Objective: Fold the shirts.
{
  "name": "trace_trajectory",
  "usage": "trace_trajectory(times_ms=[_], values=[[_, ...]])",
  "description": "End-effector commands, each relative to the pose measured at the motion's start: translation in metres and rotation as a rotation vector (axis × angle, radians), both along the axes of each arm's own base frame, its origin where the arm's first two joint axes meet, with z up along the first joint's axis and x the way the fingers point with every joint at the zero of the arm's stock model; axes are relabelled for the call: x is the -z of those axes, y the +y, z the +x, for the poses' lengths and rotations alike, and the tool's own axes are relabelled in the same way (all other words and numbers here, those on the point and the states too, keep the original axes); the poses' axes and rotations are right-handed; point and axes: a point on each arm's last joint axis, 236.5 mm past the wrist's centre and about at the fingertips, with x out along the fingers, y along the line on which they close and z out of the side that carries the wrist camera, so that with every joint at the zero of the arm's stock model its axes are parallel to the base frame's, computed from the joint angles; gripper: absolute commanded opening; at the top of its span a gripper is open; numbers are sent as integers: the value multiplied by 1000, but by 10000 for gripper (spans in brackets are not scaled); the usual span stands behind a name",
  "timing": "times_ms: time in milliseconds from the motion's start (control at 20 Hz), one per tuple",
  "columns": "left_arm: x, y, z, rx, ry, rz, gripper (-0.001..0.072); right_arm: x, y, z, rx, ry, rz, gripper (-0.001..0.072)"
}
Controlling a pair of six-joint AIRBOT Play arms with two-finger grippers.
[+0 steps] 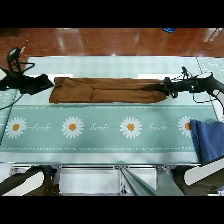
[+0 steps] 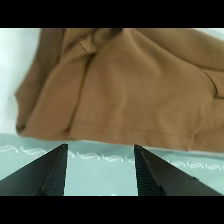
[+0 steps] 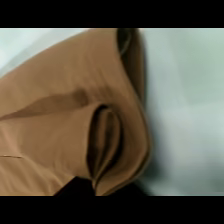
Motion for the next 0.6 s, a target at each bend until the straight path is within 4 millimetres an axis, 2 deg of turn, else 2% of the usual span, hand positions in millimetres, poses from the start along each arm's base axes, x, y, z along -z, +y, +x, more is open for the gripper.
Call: trace_trajectory(times_ms=[0,50,100,200,300,400,550], values=[[3,-36,-14,70,-18,-17,507,-22,28,-4,-89,-52,46,23],[3,-48,-16,108,-20,-21,504,-35,27,-7,-110,-74,33,23],[3,-62,-20,166,-21,-24,439,-55,23,-9,-134,-123,-7,23],[3,-95,-36,279,9,-61,31,-95,13,-24,-169,-212,-113,23],[-1,-130,-46,368,-2,-91,18,-131,8,-55,-191,-276,-206,23],[-4,-170,-51,418,-21,-145,17,-157,10,-98,-194,-316,-257,23],[-2,-240,-43,426,-64,-244,17,-189,23,-162,-171,-360,-272,23]])
